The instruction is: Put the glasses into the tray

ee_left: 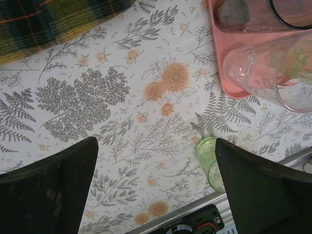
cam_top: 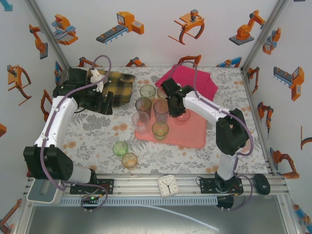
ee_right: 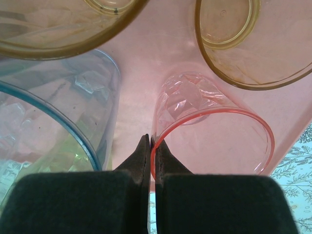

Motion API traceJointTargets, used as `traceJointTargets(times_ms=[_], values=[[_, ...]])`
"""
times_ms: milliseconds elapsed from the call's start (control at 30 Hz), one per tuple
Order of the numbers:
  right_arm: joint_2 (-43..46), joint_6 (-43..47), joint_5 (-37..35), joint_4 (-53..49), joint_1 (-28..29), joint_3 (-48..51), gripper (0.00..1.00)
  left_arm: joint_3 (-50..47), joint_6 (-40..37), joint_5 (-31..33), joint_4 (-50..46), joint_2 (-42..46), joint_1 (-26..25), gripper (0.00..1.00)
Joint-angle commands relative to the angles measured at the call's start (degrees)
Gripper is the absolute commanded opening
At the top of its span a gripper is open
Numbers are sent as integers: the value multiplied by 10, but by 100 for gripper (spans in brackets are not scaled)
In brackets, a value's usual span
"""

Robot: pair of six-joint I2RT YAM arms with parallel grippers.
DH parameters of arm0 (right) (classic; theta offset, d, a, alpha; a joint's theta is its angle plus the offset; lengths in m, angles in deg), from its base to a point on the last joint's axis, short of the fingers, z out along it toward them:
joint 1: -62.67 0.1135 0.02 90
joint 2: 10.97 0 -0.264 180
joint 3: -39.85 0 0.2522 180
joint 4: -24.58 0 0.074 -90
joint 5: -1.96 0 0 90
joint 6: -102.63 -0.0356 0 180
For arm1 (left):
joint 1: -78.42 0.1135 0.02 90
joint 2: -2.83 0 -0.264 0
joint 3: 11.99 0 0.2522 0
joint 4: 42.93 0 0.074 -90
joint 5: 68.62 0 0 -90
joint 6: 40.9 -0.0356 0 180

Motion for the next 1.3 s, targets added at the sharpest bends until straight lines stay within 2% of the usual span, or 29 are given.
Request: traceJointTargets(times_ms=[0,200,267,667,900,1267], values=[[13,-1,-15,-10,3,4,0,15,8,-14,-8,-7,2,97],[11,0,-12,-10,3,7,0,17,9,-15,-8,-10,1,97],[10,-1,-11,-9,3,8,5,20,9,-16,-10,-12,1,97],[8,-1,0,-4,3,14,10,21,9,-18,-12,-12,1,97],[10,0,0,-7,3,12,18,24,9,-18,-12,-16,1,97],[17,4,-6,-12,3,11,23,33,10,-22,-16,-22,1,97]])
